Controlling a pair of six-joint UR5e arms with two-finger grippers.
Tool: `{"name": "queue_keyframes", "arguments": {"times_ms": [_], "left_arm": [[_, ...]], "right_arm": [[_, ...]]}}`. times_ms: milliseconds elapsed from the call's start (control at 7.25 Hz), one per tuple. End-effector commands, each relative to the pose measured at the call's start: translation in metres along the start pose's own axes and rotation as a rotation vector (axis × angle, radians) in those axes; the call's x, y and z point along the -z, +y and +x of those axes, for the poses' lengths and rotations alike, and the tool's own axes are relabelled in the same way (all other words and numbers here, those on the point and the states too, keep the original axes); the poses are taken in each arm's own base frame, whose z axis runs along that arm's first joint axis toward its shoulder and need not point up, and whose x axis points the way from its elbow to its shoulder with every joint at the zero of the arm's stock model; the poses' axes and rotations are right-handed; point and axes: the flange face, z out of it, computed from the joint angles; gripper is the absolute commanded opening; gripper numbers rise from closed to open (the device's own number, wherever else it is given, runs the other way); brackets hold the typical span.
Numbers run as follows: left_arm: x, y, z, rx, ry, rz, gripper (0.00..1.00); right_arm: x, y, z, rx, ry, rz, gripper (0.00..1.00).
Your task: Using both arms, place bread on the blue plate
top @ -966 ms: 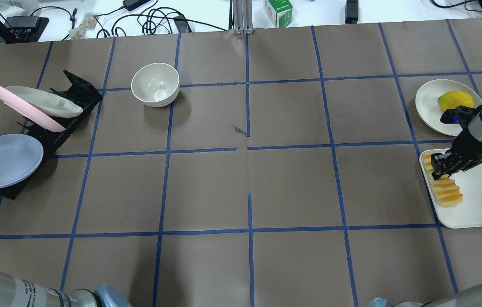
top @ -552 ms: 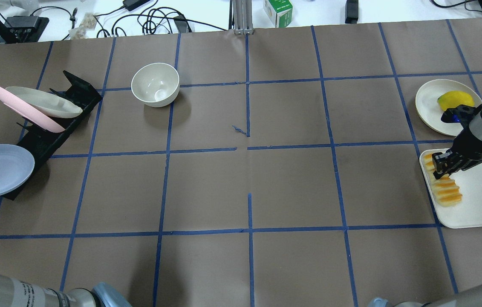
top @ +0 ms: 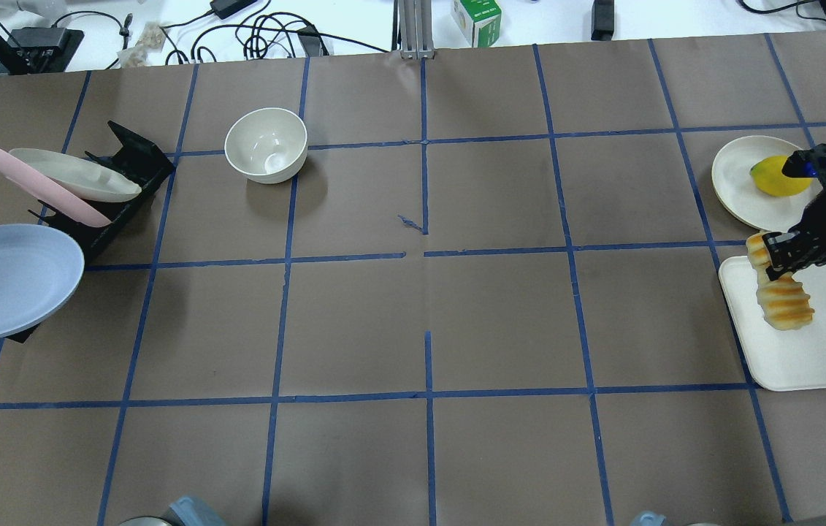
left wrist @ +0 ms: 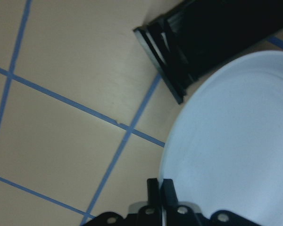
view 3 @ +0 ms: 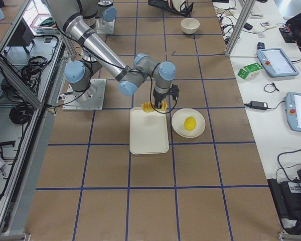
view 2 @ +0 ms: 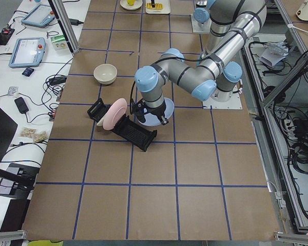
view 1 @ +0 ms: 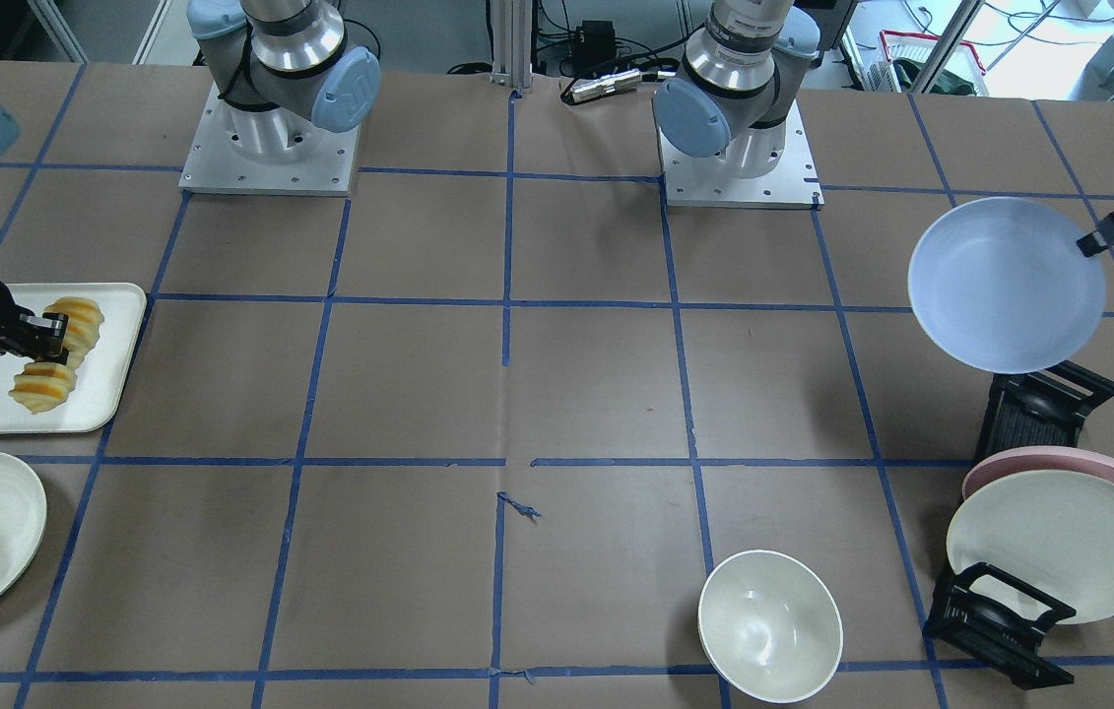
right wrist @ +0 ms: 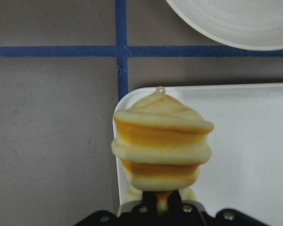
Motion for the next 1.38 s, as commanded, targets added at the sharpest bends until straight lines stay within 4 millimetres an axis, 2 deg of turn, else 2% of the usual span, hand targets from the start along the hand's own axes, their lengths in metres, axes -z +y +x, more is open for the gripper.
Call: {"name": "queue_keyframes", "arguments": {"times_ms": [0,138,276,414,552,690,828,1103,1241], "left_arm": [[-0.040,0.012,0.144,-0.142,0.103,0.010,0.00],[-0.069,0.024,0.201,-0.112,0.156,0.021,0.00],[-0.101,0.033,0.249,-0.060,0.226,0.030,0.00],[-0.129,0.053,0.305,-0.090,0.252,0.079,0.00],[-0.155,0.083,0.353,-0.080,0.259,0.137,0.00],[-0.188,0.096,0.378,-0.064,0.278,0.180,0.00],[-0.215,0.098,0.385,-0.072,0.285,0.176,0.00],[-0.242,0.116,0.417,-0.079,0.278,0.163,0.00],[-0.248,0.112,0.423,-0.089,0.288,0.181,0.00]], "right_arm": [[0.046,-0.007,-0.018,-0.031,-0.010,-0.016,0.00],[0.064,-0.013,-0.037,-0.070,-0.008,-0.026,0.00],[0.087,-0.018,-0.061,-0.079,0.004,-0.019,0.00],[0.103,-0.023,-0.077,-0.098,0.009,-0.015,0.00],[0.109,-0.025,-0.097,-0.101,0.001,-0.016,0.00],[0.113,-0.028,-0.128,-0.100,-0.003,-0.004,0.00],[0.112,-0.029,-0.156,-0.096,0.000,-0.007,0.00],[0.117,-0.024,-0.203,-0.113,-0.012,0.010,0.00],[0.113,-0.024,-0.223,-0.149,-0.043,0.005,0.00]]}}
